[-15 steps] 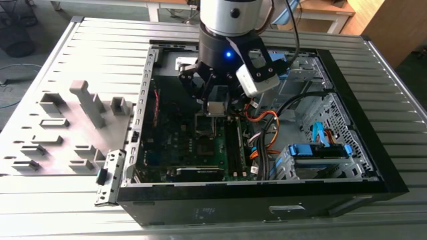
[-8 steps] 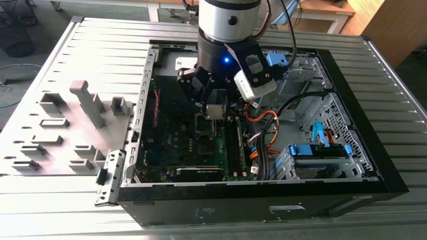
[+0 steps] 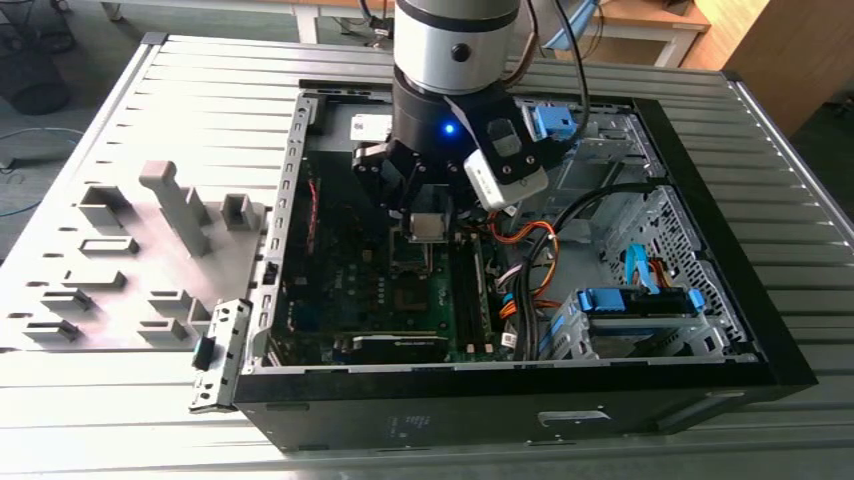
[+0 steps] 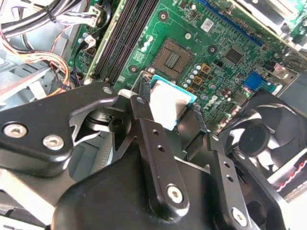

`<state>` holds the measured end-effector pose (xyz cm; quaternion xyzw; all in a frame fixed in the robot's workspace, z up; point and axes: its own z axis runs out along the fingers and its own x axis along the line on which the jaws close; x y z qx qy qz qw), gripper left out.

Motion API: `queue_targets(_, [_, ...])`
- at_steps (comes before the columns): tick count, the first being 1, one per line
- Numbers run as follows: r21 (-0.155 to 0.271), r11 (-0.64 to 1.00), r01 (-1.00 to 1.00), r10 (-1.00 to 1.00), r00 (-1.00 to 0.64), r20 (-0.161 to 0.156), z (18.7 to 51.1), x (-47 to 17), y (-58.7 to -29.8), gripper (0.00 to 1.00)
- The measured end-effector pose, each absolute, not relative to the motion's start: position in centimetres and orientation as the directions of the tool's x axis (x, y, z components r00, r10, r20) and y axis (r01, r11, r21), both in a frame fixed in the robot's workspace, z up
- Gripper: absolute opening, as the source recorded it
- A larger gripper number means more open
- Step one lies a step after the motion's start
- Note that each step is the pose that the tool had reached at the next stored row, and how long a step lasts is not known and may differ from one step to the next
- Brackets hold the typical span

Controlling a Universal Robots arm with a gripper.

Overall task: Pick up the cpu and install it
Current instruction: 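Place the cpu into insertion slot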

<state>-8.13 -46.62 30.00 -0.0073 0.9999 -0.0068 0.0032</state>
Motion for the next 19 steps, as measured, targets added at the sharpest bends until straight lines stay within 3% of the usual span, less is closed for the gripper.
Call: queue_targets(19, [-0.006, 1.0, -0.015, -0.015, -1.0, -0.004, 27.8, -8.1, -47.0, 0.47])
